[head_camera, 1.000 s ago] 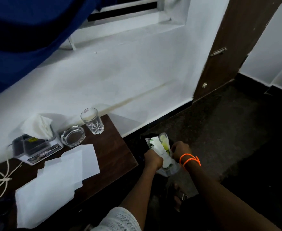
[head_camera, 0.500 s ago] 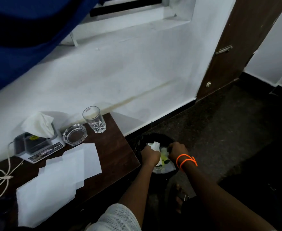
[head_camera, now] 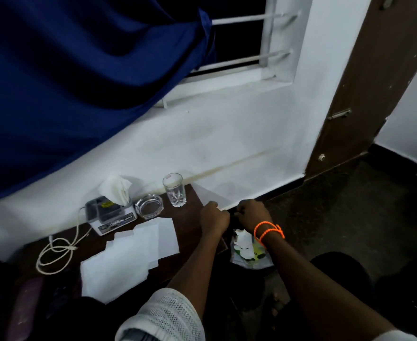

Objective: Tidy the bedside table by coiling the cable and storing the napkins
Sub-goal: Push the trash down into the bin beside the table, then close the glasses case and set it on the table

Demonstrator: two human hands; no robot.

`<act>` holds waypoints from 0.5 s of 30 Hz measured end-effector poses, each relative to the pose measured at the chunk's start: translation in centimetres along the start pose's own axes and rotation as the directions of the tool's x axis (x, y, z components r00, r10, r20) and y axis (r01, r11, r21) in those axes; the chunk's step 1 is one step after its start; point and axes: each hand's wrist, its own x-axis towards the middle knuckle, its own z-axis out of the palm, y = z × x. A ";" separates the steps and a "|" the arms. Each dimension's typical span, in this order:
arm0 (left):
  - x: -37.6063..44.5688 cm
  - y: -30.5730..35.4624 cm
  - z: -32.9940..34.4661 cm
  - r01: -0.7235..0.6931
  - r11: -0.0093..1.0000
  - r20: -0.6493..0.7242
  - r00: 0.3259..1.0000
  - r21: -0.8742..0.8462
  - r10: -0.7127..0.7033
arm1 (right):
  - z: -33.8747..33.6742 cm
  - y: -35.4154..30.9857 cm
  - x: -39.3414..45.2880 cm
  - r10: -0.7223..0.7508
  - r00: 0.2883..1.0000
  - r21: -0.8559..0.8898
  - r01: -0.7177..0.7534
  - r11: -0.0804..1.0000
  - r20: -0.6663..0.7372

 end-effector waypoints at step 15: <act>-6.2 -4.4 -17.2 -0.014 0.995 -0.304 0.952 0.098 0.044 | 0.7 -16.4 -6.5 -0.357 0.928 0.056 0.353 0.934 0.107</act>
